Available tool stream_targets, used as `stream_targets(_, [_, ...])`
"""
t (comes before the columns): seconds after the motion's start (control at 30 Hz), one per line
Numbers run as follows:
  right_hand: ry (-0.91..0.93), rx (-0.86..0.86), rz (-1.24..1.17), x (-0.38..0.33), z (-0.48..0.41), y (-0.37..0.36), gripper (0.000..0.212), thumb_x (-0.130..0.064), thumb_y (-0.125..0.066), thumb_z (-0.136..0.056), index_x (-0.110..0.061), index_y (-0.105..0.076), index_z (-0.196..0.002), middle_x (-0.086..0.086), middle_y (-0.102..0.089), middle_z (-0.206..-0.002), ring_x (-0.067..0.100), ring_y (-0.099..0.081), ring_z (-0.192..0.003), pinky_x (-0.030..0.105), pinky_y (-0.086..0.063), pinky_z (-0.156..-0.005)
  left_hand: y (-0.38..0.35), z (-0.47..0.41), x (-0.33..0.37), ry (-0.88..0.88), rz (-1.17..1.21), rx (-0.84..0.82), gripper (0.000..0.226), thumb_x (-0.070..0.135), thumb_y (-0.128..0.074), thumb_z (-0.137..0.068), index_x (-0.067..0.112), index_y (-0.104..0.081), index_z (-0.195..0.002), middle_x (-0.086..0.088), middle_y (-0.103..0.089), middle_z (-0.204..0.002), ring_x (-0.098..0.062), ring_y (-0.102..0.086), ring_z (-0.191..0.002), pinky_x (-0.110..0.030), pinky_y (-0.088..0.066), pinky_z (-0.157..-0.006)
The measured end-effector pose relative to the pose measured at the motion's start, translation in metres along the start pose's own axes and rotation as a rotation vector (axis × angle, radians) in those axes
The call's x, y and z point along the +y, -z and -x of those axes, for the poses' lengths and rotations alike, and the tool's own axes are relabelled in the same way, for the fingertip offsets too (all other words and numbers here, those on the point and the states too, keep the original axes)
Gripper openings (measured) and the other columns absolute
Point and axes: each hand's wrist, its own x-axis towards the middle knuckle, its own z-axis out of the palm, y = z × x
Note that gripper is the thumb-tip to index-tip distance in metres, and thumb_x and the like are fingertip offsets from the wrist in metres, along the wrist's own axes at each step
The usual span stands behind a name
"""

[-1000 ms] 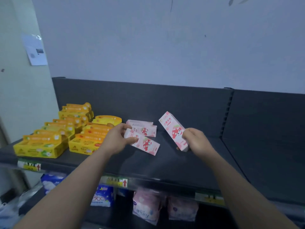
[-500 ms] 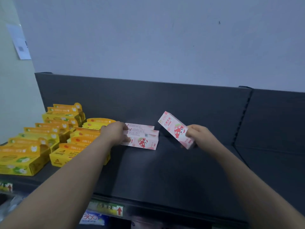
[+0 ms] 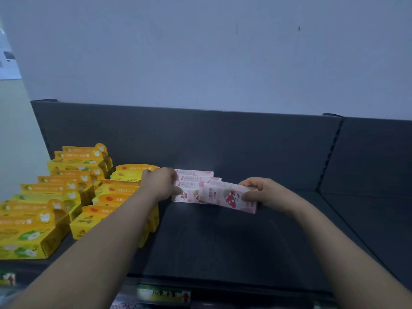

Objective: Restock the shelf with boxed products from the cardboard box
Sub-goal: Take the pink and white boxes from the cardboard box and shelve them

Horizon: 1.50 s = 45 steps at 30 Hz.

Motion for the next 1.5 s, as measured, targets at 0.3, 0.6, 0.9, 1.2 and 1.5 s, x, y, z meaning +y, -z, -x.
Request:
stream_targets(0.3, [0.001,0.057,0.085,-0.005,-0.019,-0.045,0.032,-0.018,-0.075,-0.081,-0.023,-0.065,-0.111,-0.006,-0.069,-0.103,0.006,-0.064,-0.087,0.014,-0.050,-0.072,0.021,0.014,-0.021,-0.012,0.249,0.147,0.021,0.044,-0.061,-0.087,0.030,-0.065,-0.103,0.015,-0.067,-0.096,-0.011,-0.059,-0.097,-0.039,-0.041,-0.093])
stream_targets(0.6, [-0.016,0.296,0.063,0.000,-0.036,-0.078,0.036,-0.015,-0.085,-0.070,-0.018,-0.065,-0.100,0.003,-0.051,-0.082,0.013,-0.048,-0.072,0.027,-0.044,-0.066,0.028,0.044,-0.029,-0.056,0.427,0.165,0.021,0.036,-0.061,-0.090,0.024,-0.066,-0.107,0.019,-0.058,-0.081,-0.011,-0.061,-0.090,-0.042,-0.052,-0.087])
stream_targets(0.9, [0.027,0.431,0.166,-0.009,-0.021,-0.090,0.041,-0.024,-0.079,-0.075,-0.025,-0.055,-0.108,-0.001,-0.051,-0.117,0.013,-0.057,-0.097,0.023,-0.047,-0.081,0.022,0.057,-0.032,-0.101,0.344,0.119,0.026,0.040,-0.056,-0.091,0.027,-0.063,-0.113,0.018,-0.061,-0.091,-0.010,-0.059,-0.100,-0.041,-0.047,-0.093])
stream_targets(1.2, [0.084,0.505,0.500,-0.001,0.053,-0.069,0.056,-0.033,-0.061,-0.092,-0.018,-0.044,-0.143,0.000,-0.038,-0.151,0.013,-0.030,-0.141,0.018,-0.018,-0.110,0.014,0.080,0.016,-0.363,0.241,0.155,0.037,0.043,-0.055,-0.091,0.028,-0.061,-0.124,0.007,-0.064,-0.123,-0.019,-0.056,-0.114,-0.039,-0.041,-0.099])
stream_targets(1.5, [-0.122,0.587,0.636,0.049,0.170,-0.044,0.057,-0.036,-0.056,-0.094,-0.020,-0.039,-0.145,0.001,-0.035,-0.153,0.016,-0.024,-0.144,0.016,-0.009,-0.112,-0.015,0.123,0.120,-0.722,0.337,0.017,0.047,0.052,-0.047,-0.086,0.021,-0.064,-0.118,0.001,-0.067,-0.116,-0.025,-0.062,-0.105,-0.043,-0.044,-0.095])
